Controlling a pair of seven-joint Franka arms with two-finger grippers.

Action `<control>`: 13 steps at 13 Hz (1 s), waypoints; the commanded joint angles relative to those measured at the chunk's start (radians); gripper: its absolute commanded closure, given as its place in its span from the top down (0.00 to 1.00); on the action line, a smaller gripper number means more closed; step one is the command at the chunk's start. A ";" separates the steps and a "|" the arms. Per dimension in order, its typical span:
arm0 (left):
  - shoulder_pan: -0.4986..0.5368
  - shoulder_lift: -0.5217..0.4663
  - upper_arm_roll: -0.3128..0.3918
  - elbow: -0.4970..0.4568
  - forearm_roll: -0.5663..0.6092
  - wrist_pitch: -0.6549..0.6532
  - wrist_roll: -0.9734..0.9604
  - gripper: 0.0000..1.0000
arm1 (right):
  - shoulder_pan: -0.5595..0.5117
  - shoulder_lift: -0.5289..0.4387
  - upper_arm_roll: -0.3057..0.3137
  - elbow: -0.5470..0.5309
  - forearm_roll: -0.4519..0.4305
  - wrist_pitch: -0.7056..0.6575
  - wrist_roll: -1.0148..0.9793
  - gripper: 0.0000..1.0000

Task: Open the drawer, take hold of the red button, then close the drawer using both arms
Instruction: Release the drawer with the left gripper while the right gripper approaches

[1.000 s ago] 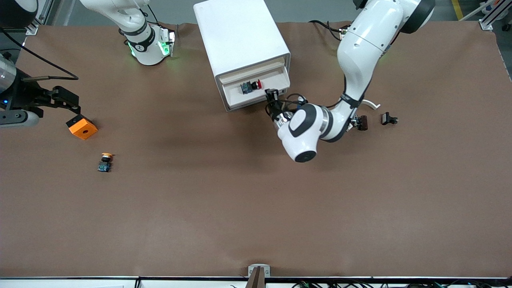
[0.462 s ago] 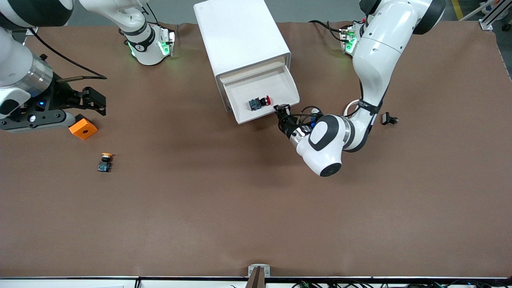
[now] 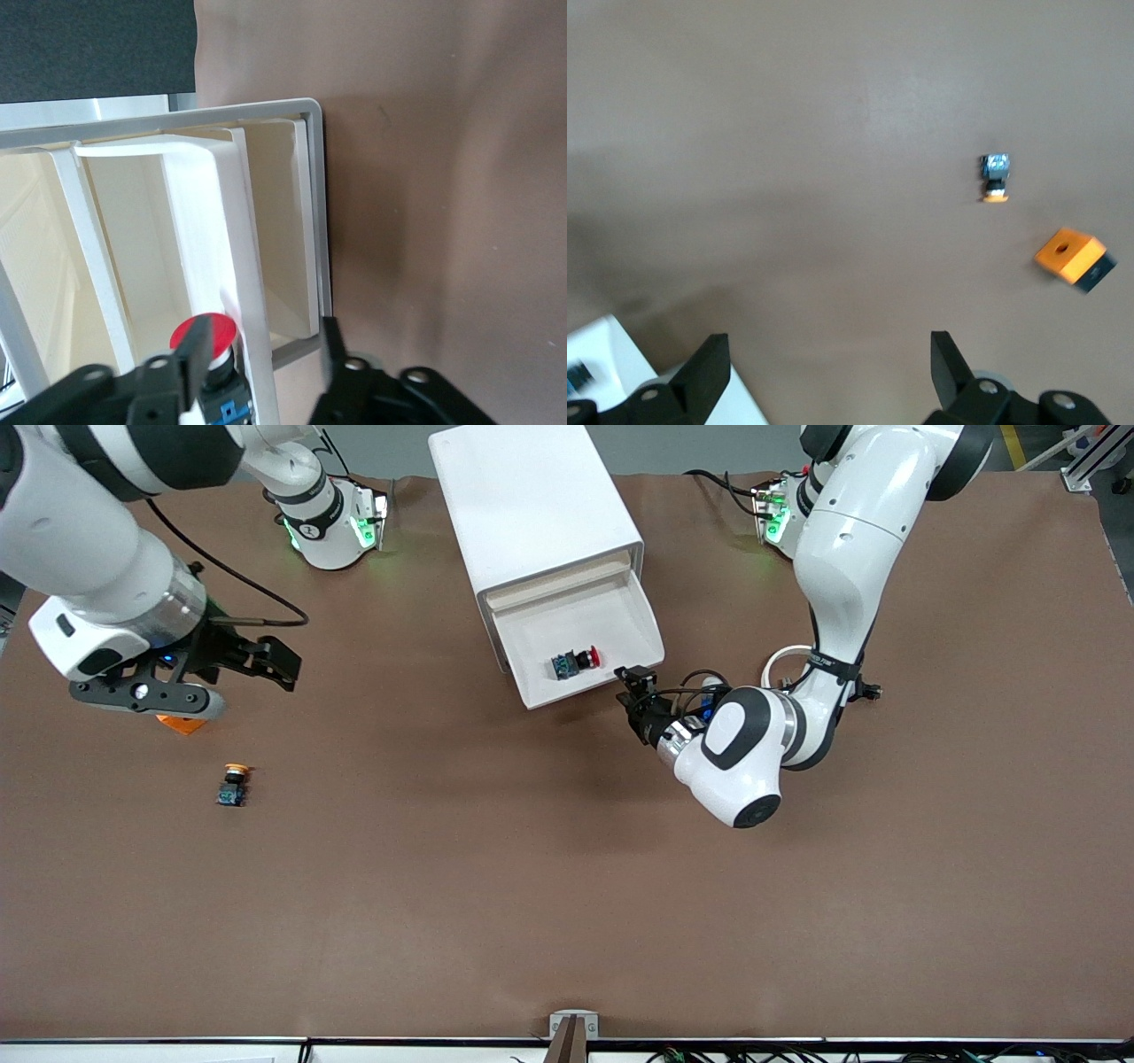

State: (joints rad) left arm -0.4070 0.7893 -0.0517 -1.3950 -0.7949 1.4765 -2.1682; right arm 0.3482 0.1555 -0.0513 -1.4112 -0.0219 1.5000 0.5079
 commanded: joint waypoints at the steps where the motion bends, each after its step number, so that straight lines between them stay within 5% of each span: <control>1: 0.023 -0.010 0.007 0.054 0.019 -0.004 0.007 1.00 | 0.035 0.015 -0.008 0.020 -0.006 0.023 0.269 1.00; 8: 0.056 -0.062 0.088 0.129 0.230 -0.007 0.016 1.00 | 0.158 0.050 -0.007 0.017 0.007 0.143 0.546 1.00; 13: 0.040 -0.217 0.084 0.128 0.477 -0.015 0.016 1.00 | 0.210 0.081 -0.010 0.012 0.057 0.132 0.727 1.00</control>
State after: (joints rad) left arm -0.3516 0.6492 0.0300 -1.2501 -0.4087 1.4699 -2.1571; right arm 0.5405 0.2301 -0.0509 -1.4120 0.0078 1.6364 1.1856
